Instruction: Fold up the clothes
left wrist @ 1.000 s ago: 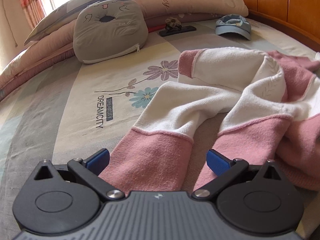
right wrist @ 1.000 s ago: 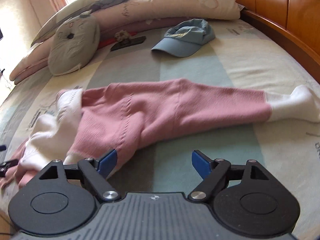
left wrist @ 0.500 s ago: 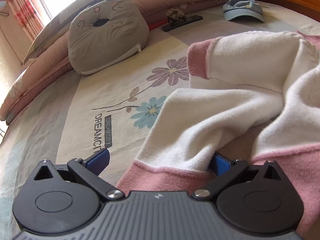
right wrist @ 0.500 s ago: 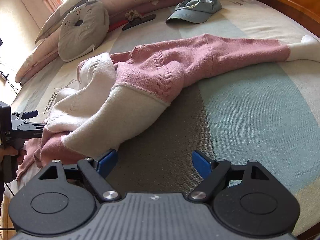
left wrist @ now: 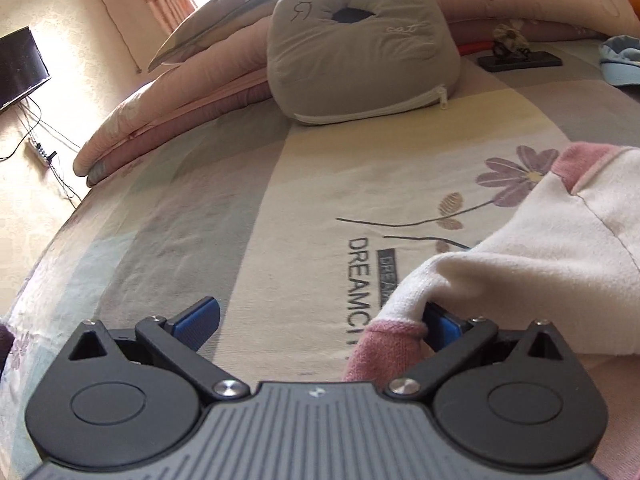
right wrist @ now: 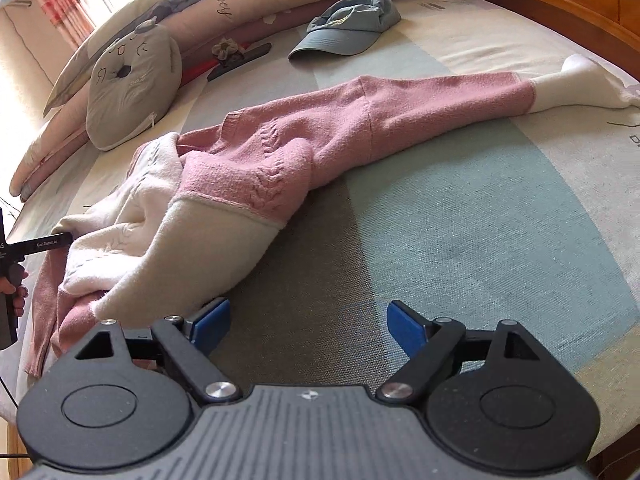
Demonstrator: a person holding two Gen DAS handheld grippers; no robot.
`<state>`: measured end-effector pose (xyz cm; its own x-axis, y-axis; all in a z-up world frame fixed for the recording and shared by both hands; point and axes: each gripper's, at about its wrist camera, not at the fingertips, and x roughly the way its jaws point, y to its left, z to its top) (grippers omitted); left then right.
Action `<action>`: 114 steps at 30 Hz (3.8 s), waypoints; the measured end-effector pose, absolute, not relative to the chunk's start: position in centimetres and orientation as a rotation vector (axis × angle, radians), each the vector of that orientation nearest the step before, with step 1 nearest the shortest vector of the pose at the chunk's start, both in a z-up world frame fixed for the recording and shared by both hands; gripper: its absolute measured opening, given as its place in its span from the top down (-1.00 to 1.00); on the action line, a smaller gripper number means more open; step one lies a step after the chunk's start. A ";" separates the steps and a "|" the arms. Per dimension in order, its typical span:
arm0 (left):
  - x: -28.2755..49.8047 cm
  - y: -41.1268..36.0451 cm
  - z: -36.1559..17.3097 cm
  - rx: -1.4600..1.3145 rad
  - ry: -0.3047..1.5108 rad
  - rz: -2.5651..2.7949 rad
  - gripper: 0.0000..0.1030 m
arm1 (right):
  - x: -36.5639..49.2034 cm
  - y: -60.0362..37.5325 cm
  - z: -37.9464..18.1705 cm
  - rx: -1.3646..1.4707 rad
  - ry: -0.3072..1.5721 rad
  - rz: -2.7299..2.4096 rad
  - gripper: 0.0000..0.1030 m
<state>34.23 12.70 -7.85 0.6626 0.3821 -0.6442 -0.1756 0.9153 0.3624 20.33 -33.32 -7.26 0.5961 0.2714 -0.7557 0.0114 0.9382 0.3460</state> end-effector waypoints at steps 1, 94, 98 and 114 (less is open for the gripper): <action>34.6 13.4 -7.8 0.276 0.791 0.336 -1.00 | 20.4 -33.4 -7.3 0.336 0.926 0.152 -0.72; 24.8 -0.6 -5.4 0.076 0.820 -0.443 -0.99 | 18.1 -27.4 -10.5 0.018 0.913 0.220 -1.00; 23.0 1.0 -7.6 0.009 0.884 -0.436 -0.99 | 17.8 -27.5 -10.5 0.007 0.895 0.240 -1.00; 17.8 3.6 -7.5 0.059 0.873 -0.370 -0.99 | 16.7 -26.7 -9.7 -0.023 0.917 0.207 -1.00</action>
<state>17.78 3.57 -7.50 0.5835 -0.2932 -0.7573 0.3408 0.9349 -0.0994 16.70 -26.72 -9.75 0.5898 0.1681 -0.7899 -0.1879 0.9798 0.0682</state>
